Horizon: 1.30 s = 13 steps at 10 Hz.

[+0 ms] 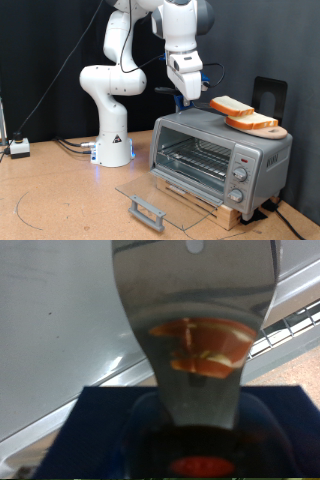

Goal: Make a piece of toast with the oven

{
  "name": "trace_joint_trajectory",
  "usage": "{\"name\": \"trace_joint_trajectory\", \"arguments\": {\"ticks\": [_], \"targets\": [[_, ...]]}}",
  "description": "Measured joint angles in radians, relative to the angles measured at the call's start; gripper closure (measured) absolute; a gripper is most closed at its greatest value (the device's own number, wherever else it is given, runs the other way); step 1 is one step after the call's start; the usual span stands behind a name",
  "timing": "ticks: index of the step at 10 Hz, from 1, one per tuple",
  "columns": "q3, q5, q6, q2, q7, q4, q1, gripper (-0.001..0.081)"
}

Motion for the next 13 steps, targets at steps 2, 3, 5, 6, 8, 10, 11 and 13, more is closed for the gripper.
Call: {"name": "trace_joint_trajectory", "arguments": {"ticks": [2, 3, 5, 6, 8, 10, 11, 13], "targets": [[0.031, 0.001, 0.035, 0.006, 0.028, 0.003, -0.001, 0.041], [0.048, 0.003, 0.053, 0.012, 0.042, 0.009, -0.001, 0.041], [0.076, 0.004, 0.071, 0.025, 0.072, 0.024, -0.002, 0.041], [0.089, 0.004, 0.076, 0.033, 0.087, 0.032, -0.002, 0.041], [0.113, 0.004, 0.088, 0.055, 0.117, 0.046, -0.002, 0.041], [0.138, 0.004, 0.107, 0.081, 0.159, 0.06, -0.004, 0.041], [0.154, 0.004, 0.125, 0.099, 0.183, 0.071, -0.008, 0.041], [0.182, 0.004, 0.159, 0.144, 0.223, 0.099, -0.018, 0.041]]}}
